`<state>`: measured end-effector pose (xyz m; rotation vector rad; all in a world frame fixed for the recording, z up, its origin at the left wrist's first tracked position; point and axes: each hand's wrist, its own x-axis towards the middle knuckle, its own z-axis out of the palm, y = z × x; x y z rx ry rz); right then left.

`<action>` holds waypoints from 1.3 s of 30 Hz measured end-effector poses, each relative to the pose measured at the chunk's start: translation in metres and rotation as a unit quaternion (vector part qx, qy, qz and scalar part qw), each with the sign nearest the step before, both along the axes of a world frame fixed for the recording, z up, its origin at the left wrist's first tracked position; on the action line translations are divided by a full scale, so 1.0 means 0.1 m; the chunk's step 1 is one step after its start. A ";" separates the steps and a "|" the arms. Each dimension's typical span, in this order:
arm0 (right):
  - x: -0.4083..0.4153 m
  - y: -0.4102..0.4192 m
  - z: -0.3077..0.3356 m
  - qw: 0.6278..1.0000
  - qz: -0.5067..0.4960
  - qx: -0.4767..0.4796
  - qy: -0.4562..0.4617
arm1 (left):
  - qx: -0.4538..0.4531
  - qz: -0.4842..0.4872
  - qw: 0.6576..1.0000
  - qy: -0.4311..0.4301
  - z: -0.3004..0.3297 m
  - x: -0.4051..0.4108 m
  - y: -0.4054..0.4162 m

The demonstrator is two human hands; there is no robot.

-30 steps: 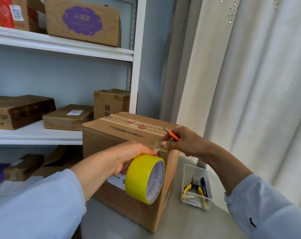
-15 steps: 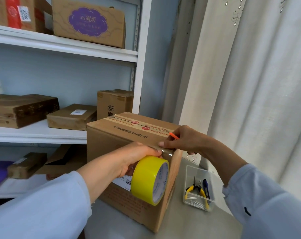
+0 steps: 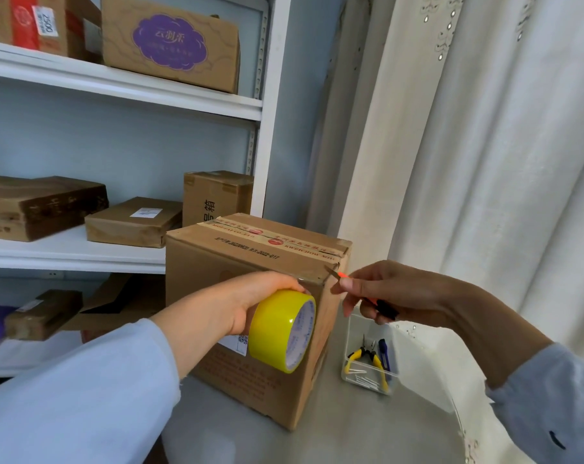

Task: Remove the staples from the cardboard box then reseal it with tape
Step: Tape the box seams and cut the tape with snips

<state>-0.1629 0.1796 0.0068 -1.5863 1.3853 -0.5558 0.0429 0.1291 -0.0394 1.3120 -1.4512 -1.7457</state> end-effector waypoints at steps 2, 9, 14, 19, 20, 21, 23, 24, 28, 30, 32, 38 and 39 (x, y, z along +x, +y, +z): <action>0.00 0.04 -0.03 1.000 -0.005 0.026 0.015 | -0.008 -0.001 1.000 -0.002 0.01 -0.01 0.02; 0.01 0.08 -0.08 0.996 -0.050 0.065 0.035 | -0.023 -0.002 1.000 -0.004 0.02 0.01 0.04; 0.10 0.03 -0.05 0.995 -0.066 0.044 0.054 | -0.020 -0.001 1.000 -0.009 0.02 0.01 0.05; 0.23 -0.05 0.00 0.994 -0.076 0.032 0.074 | -0.025 -0.005 1.000 -0.016 0.03 0.01 0.03; 0.26 -0.07 0.01 0.993 -0.080 0.032 0.075 | -0.026 -0.006 0.999 -0.019 0.03 0.01 0.03; 0.28 -0.08 0.01 0.993 -0.085 0.033 0.076 | -0.028 -0.007 0.999 -0.020 0.04 0.01 0.03; 0.31 -0.10 0.02 0.992 -0.095 0.041 0.074 | -0.032 -0.009 0.999 -0.021 0.04 0.01 0.03; 0.32 -0.10 0.02 0.991 -0.100 0.047 0.071 | -0.032 -0.009 0.999 -0.021 0.04 0.01 0.03; 0.34 -0.12 0.02 0.990 -0.120 0.059 0.054 | -0.032 -0.008 0.999 -0.020 0.04 0.00 0.03; 0.34 -0.12 0.00 0.989 -0.126 0.056 0.049 | -0.032 -0.008 0.999 -0.020 0.04 0.00 0.03; 0.35 -0.13 -0.02 0.989 -0.129 0.049 0.044 | -0.033 -0.008 0.999 -0.020 0.04 0.00 0.02; 0.33 -0.08 -0.04 0.992 -0.110 0.015 0.066 | -0.030 -0.009 0.999 -0.020 0.04 0.01 0.03; 0.32 -0.06 0.00 0.991 -0.099 0.001 0.090 | -0.030 -0.009 0.999 -0.019 0.03 0.01 0.03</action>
